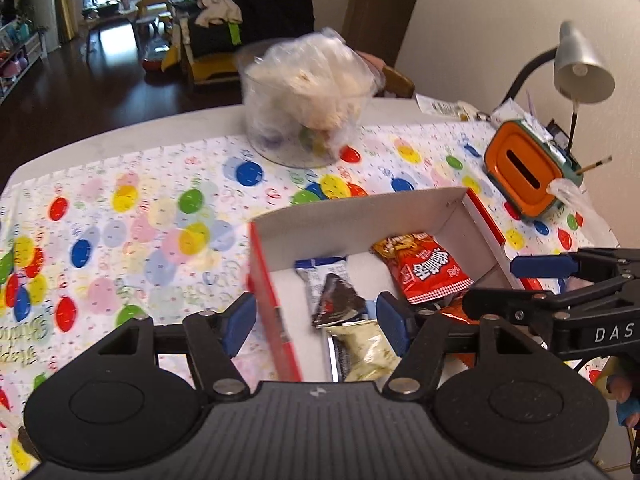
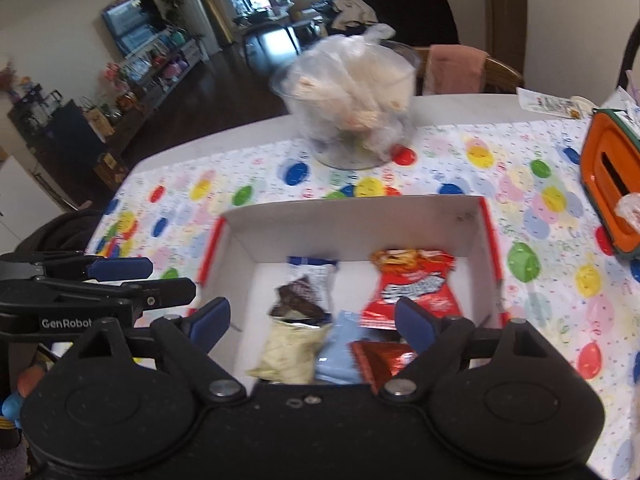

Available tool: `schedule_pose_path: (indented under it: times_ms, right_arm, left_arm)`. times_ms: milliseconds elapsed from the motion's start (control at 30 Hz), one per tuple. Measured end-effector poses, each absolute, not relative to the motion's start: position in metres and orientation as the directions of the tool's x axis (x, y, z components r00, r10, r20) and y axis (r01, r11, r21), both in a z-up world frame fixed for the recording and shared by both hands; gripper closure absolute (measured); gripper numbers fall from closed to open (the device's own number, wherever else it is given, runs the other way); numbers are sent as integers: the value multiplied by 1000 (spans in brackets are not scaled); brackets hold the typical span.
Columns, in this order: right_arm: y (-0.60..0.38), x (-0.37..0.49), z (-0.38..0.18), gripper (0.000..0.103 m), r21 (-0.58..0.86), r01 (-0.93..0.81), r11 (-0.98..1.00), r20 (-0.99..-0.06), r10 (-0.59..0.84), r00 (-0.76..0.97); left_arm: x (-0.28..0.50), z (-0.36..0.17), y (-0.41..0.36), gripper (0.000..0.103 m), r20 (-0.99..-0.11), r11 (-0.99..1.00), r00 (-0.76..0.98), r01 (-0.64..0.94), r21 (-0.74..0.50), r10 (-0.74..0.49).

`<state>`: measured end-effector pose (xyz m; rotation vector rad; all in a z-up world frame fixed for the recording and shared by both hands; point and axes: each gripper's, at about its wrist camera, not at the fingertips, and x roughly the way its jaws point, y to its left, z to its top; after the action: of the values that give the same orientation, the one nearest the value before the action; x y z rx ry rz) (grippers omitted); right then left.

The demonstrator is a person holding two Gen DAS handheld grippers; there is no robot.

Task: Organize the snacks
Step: 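Move both tools back to the snacks left on the table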

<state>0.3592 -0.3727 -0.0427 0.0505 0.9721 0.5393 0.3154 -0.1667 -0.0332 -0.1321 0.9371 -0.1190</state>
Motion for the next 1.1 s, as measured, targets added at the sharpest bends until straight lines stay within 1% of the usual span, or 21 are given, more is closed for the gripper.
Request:
schedule_pose_path:
  times_ms: [200,233,300,533,633,700,1100]
  right_arm:
    - [-344,336,-39,10,273,-465,842,-746,491,451]
    - [-338,332,-38,10,271,-473,838,-743,495,451]
    - [-325,325,-38,8,274,-488,829,-738,506,446]
    - [-275,296,-42,5,257,-546,798,-730,530,431]
    - [-252,284,-47,1,244,-564,789,-734,530,424]
    - [-236,276,-50,0,232,-584,778,-735,533,418]
    - [-130,228,-73,0,140,-724,675,-765,538,354]
  left_arm:
    - [286,-24,-137,35,-770,990,624,33,-140,-130]
    - [281,-24,-131,34,-768,989,628,27,-143,-128]
    - [272,-23,-117,29,-762,988,636,14,-151,-126]
    - [238,-29,-66,29,-759,986,643,-34,-165,-105]
    - [224,-34,-42,24,-760,982,642,-63,-177,-96]
    - [215,-38,-25,23,-762,979,641,-86,-184,-87]
    - [170,-62,95,23,-796,964,605,-201,-173,-17]
